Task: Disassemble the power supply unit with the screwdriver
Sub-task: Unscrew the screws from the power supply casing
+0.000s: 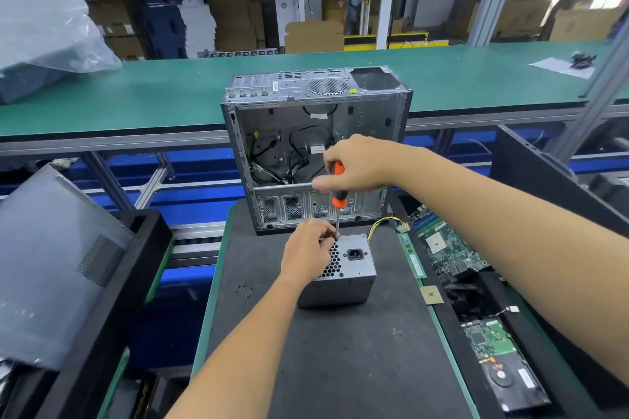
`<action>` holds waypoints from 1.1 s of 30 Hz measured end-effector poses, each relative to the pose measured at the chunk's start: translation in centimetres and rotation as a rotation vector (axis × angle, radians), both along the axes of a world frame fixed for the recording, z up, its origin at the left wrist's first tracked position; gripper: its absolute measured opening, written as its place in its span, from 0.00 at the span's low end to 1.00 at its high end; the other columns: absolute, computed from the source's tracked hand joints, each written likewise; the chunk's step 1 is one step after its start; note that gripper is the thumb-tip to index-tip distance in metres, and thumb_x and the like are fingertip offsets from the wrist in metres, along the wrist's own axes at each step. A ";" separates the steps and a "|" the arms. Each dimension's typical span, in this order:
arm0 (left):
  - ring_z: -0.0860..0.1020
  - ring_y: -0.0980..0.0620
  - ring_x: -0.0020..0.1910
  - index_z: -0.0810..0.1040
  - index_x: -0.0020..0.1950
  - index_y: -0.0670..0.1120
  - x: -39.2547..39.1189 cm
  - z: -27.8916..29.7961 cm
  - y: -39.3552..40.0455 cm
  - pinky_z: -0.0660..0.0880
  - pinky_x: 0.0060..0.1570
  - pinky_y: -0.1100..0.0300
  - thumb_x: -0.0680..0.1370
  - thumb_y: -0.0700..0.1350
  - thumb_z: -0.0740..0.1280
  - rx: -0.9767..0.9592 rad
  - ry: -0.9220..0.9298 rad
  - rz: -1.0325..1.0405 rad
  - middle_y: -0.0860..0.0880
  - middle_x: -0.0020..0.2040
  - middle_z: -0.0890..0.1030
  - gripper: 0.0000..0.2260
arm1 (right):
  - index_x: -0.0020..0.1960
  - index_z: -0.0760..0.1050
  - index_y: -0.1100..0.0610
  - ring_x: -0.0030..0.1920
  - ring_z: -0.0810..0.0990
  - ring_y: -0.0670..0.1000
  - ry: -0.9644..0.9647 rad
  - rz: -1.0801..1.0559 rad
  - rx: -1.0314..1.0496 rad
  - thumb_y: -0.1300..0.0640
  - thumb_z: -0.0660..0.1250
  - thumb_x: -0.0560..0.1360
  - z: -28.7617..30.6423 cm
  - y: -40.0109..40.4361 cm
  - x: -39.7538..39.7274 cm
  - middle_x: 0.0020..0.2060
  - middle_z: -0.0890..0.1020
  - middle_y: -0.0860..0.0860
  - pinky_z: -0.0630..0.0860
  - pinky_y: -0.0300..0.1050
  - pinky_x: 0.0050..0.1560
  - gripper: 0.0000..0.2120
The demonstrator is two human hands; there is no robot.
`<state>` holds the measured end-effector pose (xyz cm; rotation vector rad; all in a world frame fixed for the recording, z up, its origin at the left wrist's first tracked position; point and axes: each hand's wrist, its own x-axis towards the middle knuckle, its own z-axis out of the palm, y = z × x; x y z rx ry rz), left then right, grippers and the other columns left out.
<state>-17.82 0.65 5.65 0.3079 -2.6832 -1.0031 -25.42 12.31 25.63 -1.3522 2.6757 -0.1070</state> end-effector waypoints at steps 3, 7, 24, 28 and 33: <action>0.71 0.62 0.50 0.75 0.42 0.59 0.1 0.0 0.0 0.66 0.47 0.64 0.78 0.43 0.65 0.008 0.006 -0.004 0.61 0.47 0.75 0.10 | 0.42 0.71 0.58 0.40 0.73 0.56 0.163 0.017 0.040 0.46 0.54 0.82 -0.4 -0.5 0.3 0.33 0.71 0.49 0.66 0.46 0.35 0.19; 0.72 0.62 0.49 0.74 0.42 0.59 0.0 0.0 0.0 0.67 0.48 0.63 0.77 0.43 0.65 0.010 0.009 -0.001 0.60 0.48 0.76 0.11 | 0.52 0.74 0.54 0.40 0.73 0.47 -0.182 0.123 0.009 0.64 0.63 0.74 0.8 0.0 0.4 0.40 0.74 0.43 0.71 0.41 0.38 0.10; 0.73 0.60 0.50 0.76 0.44 0.58 -0.4 -0.4 -0.1 0.68 0.47 0.62 0.77 0.44 0.65 -0.017 -0.009 0.008 0.59 0.47 0.76 0.08 | 0.47 0.73 0.56 0.39 0.74 0.51 -0.008 0.017 0.034 0.47 0.64 0.76 0.2 0.0 0.8 0.40 0.78 0.50 0.71 0.46 0.38 0.11; 0.73 0.61 0.49 0.77 0.44 0.58 -0.4 -0.4 -0.1 0.67 0.45 0.62 0.78 0.44 0.65 -0.021 -0.018 0.013 0.60 0.47 0.76 0.08 | 0.48 0.72 0.59 0.33 0.73 0.51 0.054 0.004 0.029 0.49 0.59 0.80 -0.1 0.0 0.3 0.37 0.75 0.52 0.65 0.44 0.31 0.13; 0.73 0.60 0.49 0.77 0.44 0.57 -0.4 -0.3 -0.2 0.67 0.45 0.61 0.77 0.44 0.64 -0.035 -0.008 -0.003 0.59 0.47 0.76 0.07 | 0.49 0.72 0.53 0.40 0.73 0.50 -0.160 0.095 0.000 0.60 0.68 0.71 0.3 0.7 0.1 0.41 0.75 0.47 0.68 0.43 0.35 0.10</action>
